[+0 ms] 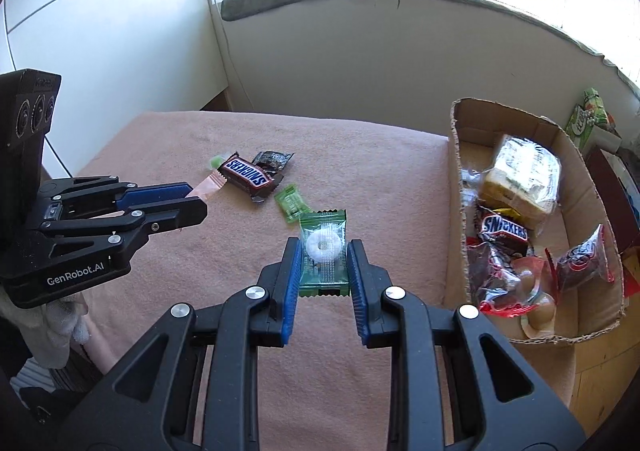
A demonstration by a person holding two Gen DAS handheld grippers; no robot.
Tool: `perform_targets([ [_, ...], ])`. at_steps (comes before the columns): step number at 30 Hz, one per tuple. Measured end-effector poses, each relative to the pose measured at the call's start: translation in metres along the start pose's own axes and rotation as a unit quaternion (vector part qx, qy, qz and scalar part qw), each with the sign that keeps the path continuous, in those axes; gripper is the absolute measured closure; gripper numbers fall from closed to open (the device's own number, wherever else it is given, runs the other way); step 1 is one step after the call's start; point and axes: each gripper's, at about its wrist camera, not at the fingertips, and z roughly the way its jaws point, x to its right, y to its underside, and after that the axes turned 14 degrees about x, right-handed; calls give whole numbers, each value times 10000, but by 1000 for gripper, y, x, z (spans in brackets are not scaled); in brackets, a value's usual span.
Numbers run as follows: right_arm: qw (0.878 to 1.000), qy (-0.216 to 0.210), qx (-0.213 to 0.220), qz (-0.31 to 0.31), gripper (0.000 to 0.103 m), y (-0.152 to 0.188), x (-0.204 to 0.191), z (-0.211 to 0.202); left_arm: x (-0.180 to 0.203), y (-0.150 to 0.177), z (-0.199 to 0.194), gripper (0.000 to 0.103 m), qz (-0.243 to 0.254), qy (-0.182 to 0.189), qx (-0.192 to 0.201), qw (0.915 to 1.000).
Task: Organize snacks
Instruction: 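Carry the pink candy and green mint packet over the box with both tools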
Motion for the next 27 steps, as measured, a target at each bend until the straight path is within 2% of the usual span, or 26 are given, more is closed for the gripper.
perform_targets([
  [15, 9953, 810, 359, 398, 79, -25, 92, -24, 66, -46, 48, 84, 277, 435, 219, 9984],
  [27, 9891, 1254, 429, 640, 79, -31, 150, -24, 105, -71, 91, 84, 443, 650, 234, 9966],
])
